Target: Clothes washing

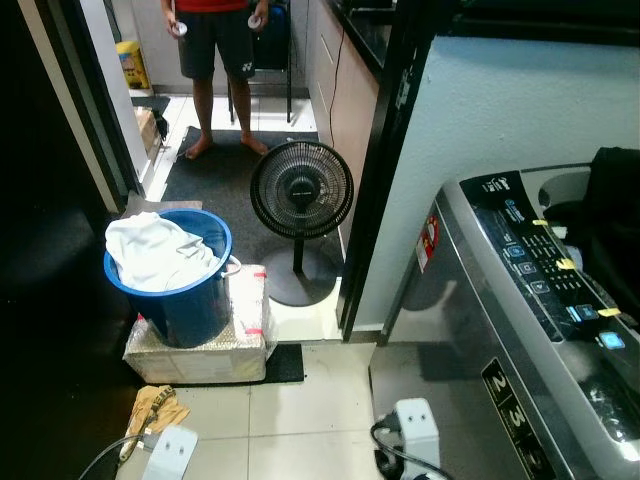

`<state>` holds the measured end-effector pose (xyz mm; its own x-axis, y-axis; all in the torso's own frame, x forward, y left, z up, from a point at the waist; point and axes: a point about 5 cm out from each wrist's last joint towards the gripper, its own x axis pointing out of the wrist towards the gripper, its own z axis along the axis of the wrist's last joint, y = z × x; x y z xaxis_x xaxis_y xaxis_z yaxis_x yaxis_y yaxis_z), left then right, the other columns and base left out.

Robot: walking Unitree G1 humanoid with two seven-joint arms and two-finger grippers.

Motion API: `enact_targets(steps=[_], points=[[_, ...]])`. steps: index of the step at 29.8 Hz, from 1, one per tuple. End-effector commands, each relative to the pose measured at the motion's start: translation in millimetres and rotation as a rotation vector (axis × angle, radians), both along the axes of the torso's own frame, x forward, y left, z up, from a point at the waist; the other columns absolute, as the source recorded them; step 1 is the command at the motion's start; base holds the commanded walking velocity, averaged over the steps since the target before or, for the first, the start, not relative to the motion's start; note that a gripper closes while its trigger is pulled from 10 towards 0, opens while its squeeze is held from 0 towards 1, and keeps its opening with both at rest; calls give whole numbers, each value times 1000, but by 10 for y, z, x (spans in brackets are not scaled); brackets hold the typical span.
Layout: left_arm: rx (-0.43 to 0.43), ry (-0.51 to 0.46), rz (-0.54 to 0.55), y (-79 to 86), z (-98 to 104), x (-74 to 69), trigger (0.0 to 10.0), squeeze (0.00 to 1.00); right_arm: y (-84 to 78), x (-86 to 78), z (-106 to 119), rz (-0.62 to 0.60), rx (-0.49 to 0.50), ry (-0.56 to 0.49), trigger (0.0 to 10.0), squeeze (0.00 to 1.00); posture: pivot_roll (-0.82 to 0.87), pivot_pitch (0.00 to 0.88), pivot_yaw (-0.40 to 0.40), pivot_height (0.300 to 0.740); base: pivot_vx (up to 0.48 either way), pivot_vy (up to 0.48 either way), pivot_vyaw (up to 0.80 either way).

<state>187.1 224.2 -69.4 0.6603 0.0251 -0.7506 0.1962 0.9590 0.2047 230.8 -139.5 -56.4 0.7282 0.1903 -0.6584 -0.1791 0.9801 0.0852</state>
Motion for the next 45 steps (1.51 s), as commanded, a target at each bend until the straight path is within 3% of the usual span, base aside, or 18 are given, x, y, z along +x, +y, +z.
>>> enact_targets(steps=[1,9,19,22,26,31,36,40,45], points=[[25,52,-28,24,-57,-109,10000,0,8,-87,-62,7,-12,41,10000,0,51,0,27,740,0,0,0],[34,68,-85,42,-54,-109,10000,0,-24,-149,-105,-58,16,72,10000,0,28,0,57,740,0,0,0],[6,55,-119,-102,-50,-26,10000,0,-160,-174,-119,-140,22,84,10000,0,-10,0,44,740,0,0,0],[-64,15,-146,-350,-36,69,10000,0,-281,-152,-93,-188,35,63,10000,0,-74,0,51,740,0,0,0],[-81,-6,-203,-481,-9,139,10000,0,-351,-182,-97,-242,46,46,10000,0,-109,0,69,740,0,0,0],[-125,-52,-152,-417,70,250,10000,0,-324,-302,-164,-292,48,67,10000,0,-125,0,77,740,0,0,0],[-162,-91,-75,-409,124,345,10000,0,-267,-312,-170,-296,77,65,10000,0,-116,0,48,740,0,0,0],[-210,-128,-28,-537,167,436,10000,0,-421,-271,-131,-289,35,41,10000,0,-123,0,48,740,0,0,0],[-205,-115,-54,-584,154,426,10000,0,-510,-241,-101,-314,19,24,10000,0,-124,0,66,740,0,0,0]])
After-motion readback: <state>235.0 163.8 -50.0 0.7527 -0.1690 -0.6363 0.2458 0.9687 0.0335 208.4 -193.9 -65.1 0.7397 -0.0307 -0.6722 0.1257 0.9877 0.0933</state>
